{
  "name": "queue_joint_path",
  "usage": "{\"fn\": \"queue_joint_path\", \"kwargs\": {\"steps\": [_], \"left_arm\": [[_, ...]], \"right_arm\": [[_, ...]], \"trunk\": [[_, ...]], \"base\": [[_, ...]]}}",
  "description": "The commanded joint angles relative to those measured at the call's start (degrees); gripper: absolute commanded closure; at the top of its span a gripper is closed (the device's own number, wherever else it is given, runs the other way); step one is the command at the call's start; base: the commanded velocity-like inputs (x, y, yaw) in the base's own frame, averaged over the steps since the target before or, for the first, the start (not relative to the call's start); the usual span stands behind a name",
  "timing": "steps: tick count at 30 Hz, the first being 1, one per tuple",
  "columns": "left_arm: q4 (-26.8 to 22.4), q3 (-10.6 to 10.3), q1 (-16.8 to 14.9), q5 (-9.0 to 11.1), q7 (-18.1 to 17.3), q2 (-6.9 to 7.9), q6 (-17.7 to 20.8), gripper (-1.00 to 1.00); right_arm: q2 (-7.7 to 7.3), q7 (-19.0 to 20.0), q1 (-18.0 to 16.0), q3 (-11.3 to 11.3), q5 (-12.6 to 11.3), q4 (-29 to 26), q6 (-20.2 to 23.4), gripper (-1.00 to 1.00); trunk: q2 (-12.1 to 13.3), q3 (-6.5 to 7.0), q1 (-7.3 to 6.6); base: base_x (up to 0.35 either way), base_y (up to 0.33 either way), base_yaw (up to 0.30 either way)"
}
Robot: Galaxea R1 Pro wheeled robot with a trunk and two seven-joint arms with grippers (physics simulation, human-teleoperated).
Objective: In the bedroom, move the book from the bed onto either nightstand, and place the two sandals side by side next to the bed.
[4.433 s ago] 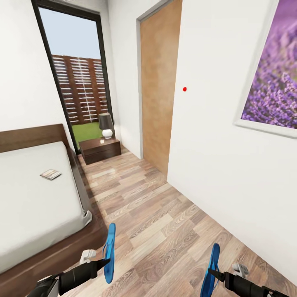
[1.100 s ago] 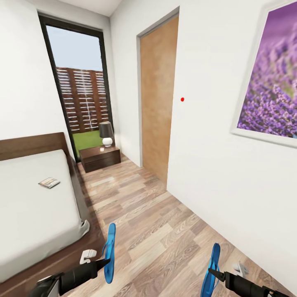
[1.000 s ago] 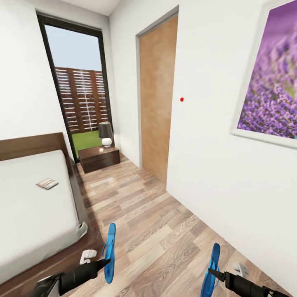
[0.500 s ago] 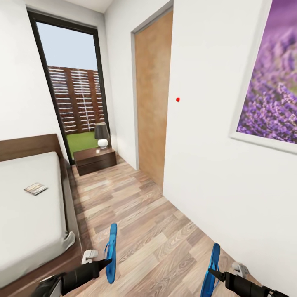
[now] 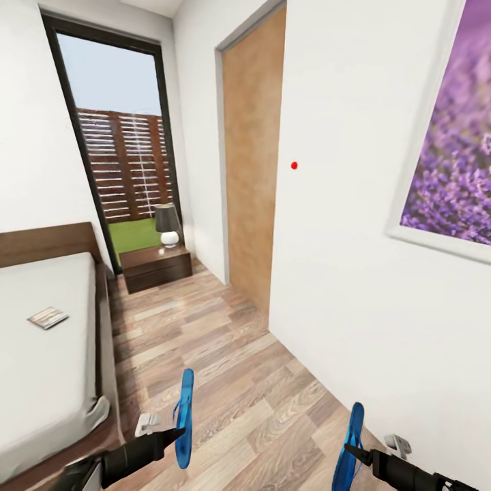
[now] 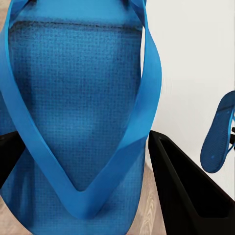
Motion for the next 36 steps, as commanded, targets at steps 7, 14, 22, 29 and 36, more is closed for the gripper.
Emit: {"fn": "queue_joint_path", "kwargs": {"steps": [7,14,22,29,36], "left_arm": [[0.04,0.17,-0.07,0.23,-0.32,-0.02,0.52,1.0],[0.05,0.17,-0.06,0.22,-0.32,-0.02,0.52,1.0],[0.89,0.06,-0.06,0.12,4.82,-1.38,0.35,1.0],[4.13,-0.21,-0.06,0.06,13.77,-4.07,-6.17,1.0],[10.1,-1.86,-0.07,-1.84,15.7,-4.48,-10.43,1.0]], "right_arm": [[-0.01,0.13,-0.02,-0.1,-0.54,-0.01,0.62,1.0],[0.05,0.13,-0.02,-0.06,-0.54,-0.01,0.62,1.0],[2.13,-1.86,-0.02,0.13,-0.39,2.93,-4.96,1.0],[6.17,-7.96,-0.02,0.17,-0.29,7.19,-10.86,1.0],[6.44,-8.58,-0.02,0.19,-0.28,8.33,-11.56,1.0]], "trunk": [[-0.05,-0.07,0.03],[-0.05,-0.07,0.03],[-0.05,-0.07,0.03],[-0.05,-0.07,0.03],[-0.05,-0.07,0.03]], "base": [[0.245,-0.008,0.242],[0.243,0.0,0.261],[0.243,0.0,0.191],[0.233,0.0,0.116],[0.257,0.0,0.057]]}}
